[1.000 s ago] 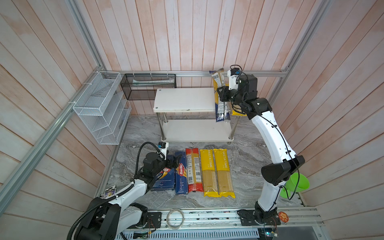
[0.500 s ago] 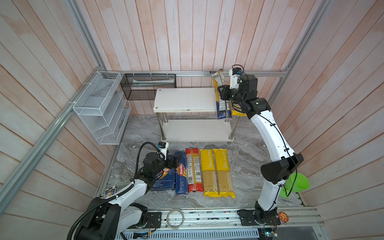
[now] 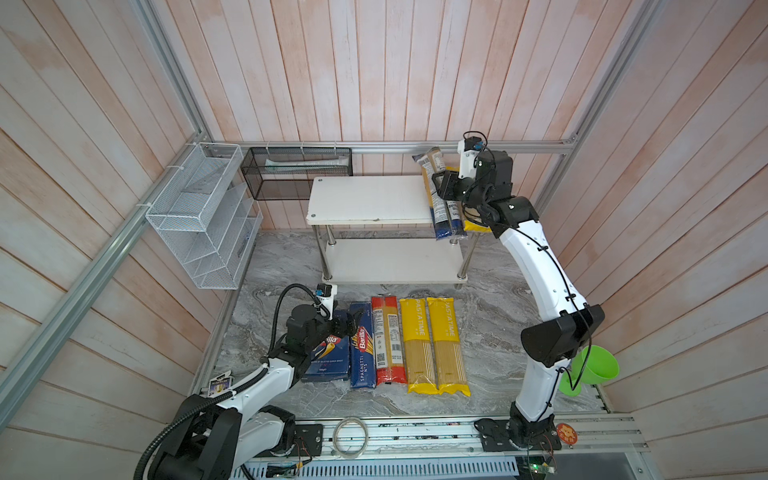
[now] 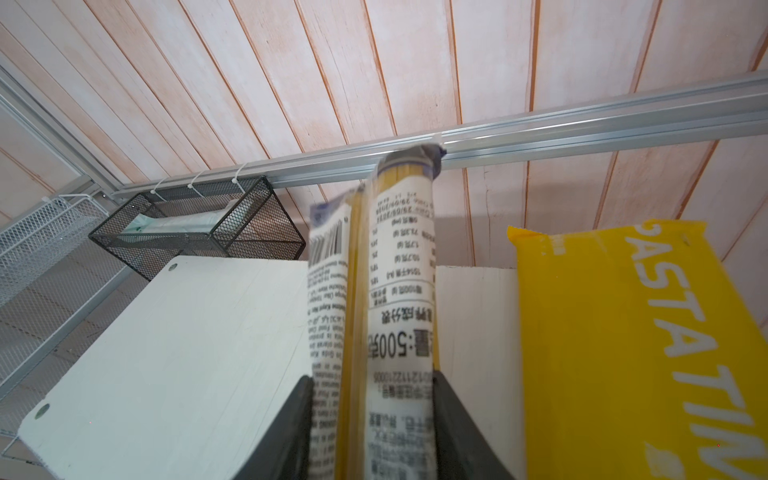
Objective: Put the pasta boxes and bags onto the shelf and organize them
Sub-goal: 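Lower the spaghetti bag onto the shelf top and open the right gripper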
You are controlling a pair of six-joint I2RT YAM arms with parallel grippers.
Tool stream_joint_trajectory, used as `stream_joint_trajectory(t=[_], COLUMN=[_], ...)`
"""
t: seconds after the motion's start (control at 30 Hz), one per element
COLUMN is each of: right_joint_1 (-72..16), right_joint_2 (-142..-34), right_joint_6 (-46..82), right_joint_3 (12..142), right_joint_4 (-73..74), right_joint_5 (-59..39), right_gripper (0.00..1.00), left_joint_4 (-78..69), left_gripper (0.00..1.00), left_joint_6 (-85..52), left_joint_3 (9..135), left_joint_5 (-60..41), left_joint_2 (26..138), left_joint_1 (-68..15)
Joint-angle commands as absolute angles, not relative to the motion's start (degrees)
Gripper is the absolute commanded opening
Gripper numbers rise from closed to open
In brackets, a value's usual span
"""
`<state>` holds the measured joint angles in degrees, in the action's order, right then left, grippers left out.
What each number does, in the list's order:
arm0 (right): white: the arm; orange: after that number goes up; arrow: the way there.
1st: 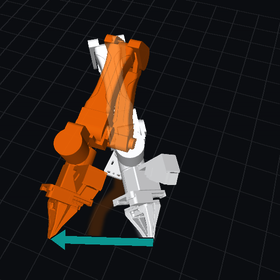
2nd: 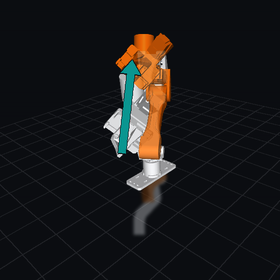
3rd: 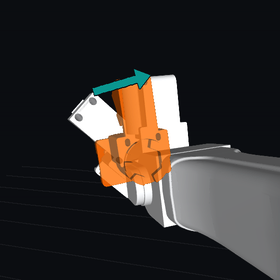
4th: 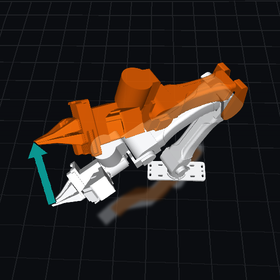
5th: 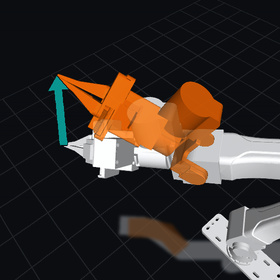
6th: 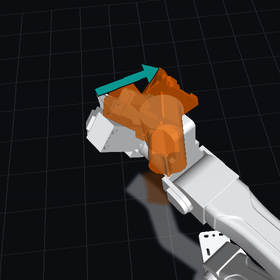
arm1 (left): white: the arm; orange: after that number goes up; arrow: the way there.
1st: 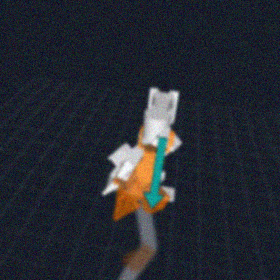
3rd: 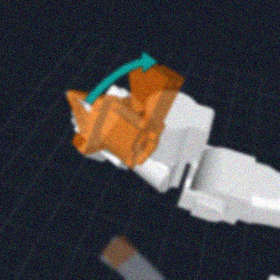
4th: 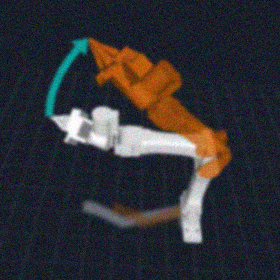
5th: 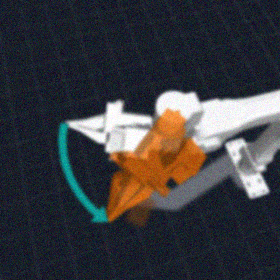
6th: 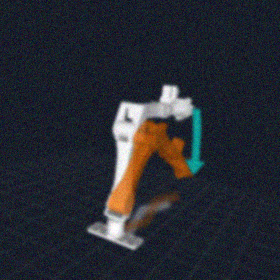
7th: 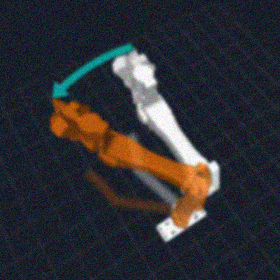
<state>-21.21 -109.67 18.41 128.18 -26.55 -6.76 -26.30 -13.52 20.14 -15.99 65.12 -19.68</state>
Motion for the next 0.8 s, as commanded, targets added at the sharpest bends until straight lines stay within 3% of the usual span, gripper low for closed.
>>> stream_joint_trajectory(t=[0.0, 0.37, 0.77], right_joint_1=[-20.8, -22.7, -30.2], right_joint_2=[-108.7, -99.5, -72.5], right_joint_6=[18.4, 14.1, 15.3], right_joint_3=[129.6, 126.4, 93.9], right_joint_4=[-22.3, -28.6, -24.9], right_joint_5=[-7.1, -12.0, -10.8], right_gripper=[0.48, 0.51, 0.5], left_joint_4=[-26.1, -26.1, -25.6], left_gripper=[0.99, 1.0, 1.0], left_joint_6=[-12.8, -12.8, -12.9], left_joint_3=[20.9, 20.9, 21.0], left_joint_5=[-15.3, -15.3, -14.9], left_joint_2=[64.4, 64.3, 64.1], left_joint_1=[-20.0, -20.0, -20.0])
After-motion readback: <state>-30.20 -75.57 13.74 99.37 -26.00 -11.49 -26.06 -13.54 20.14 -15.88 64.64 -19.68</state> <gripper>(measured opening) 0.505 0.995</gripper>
